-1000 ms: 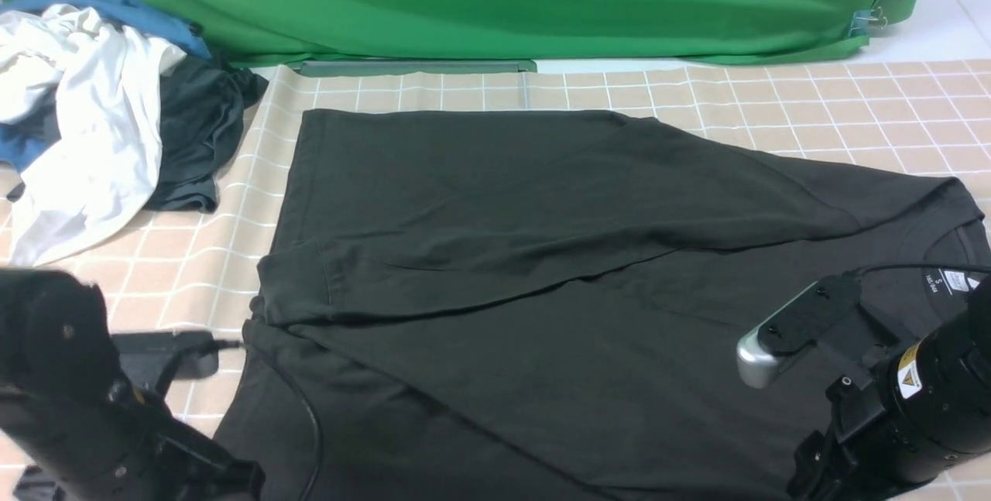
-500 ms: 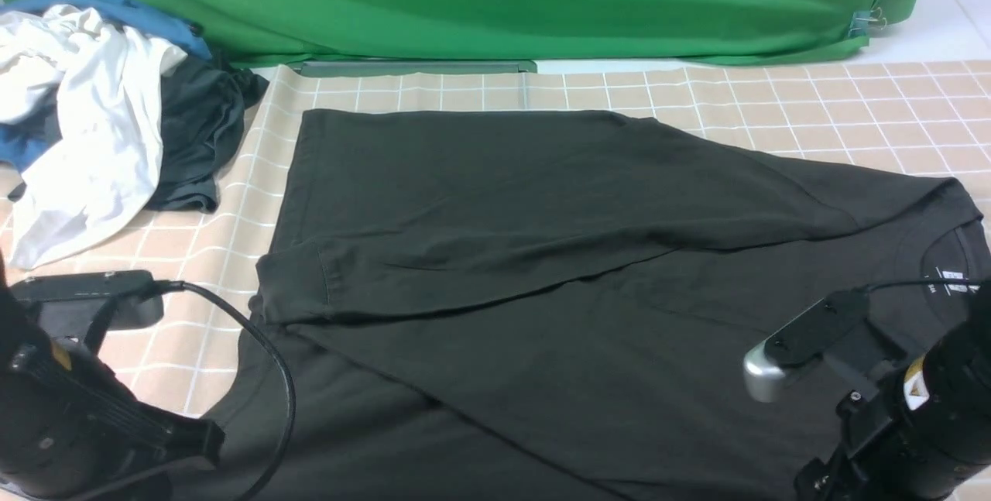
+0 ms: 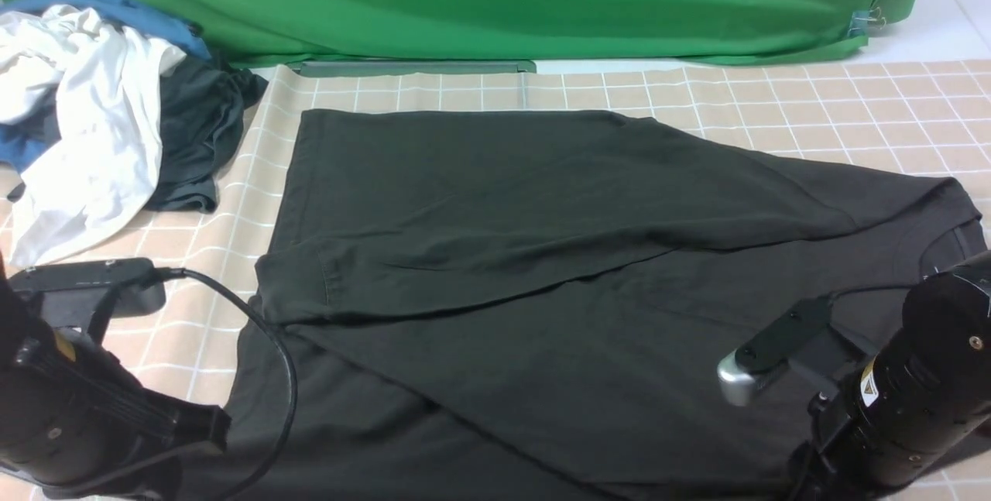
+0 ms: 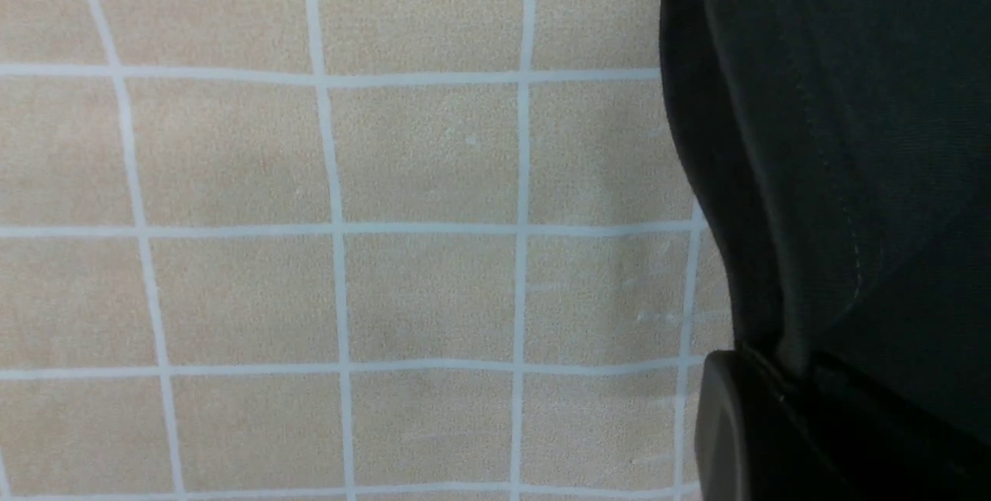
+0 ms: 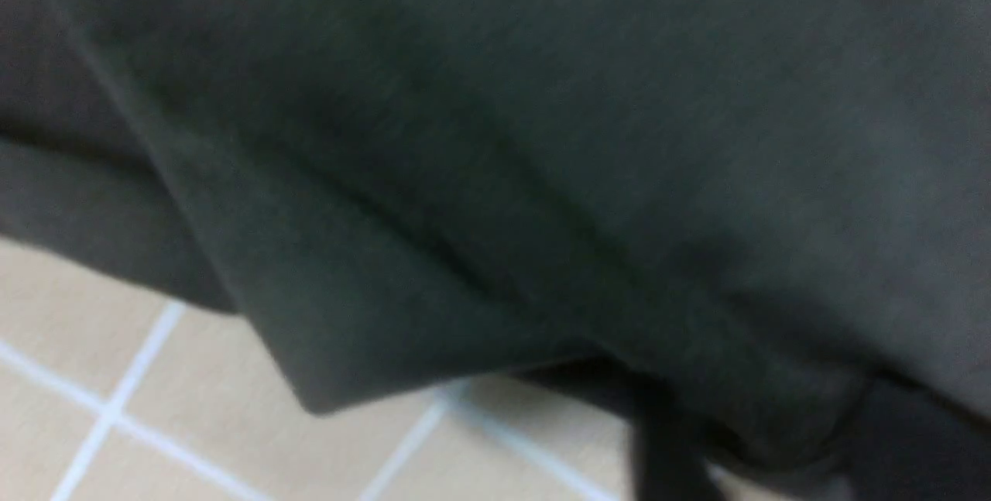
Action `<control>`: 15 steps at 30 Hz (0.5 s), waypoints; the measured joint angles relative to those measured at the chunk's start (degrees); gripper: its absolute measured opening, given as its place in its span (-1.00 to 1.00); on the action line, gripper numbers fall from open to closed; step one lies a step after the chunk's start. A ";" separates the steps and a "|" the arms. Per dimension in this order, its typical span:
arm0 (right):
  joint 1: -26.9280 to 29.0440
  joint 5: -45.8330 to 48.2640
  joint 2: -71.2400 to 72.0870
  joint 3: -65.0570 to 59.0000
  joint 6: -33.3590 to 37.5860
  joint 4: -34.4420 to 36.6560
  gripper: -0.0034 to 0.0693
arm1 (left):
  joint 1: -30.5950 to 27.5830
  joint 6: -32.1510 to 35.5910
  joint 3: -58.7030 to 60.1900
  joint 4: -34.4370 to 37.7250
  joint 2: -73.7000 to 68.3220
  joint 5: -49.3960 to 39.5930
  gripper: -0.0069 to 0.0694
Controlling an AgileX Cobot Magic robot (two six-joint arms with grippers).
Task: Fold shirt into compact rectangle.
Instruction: 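Grasp the near edge of the shirt at its hem and shoulder corners, then fold the black garment in half by bringing its near edge over to the far edge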
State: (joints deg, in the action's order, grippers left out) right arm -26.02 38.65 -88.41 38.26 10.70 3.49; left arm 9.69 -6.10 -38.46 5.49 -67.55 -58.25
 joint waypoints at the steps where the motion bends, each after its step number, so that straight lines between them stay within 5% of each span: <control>1: 0.00 -0.25 -0.06 0.12 0.08 0.01 -0.53 | 0.00 0.00 -0.02 0.42 0.00 0.40 -0.77; 4: 0.00 0.32 -0.18 0.41 0.13 0.08 -0.72 | 0.00 0.00 -1.37 1.13 0.00 0.25 -0.77; 15: 1.16 12.74 4.78 10.82 0.30 -3.49 -0.73 | 0.00 -4.50 -17.63 0.15 -3.96 -1.15 -0.77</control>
State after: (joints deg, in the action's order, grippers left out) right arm -24.86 51.39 -83.63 49.08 11.00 0.00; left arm 9.69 -10.60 -56.09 5.64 -71.51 -59.40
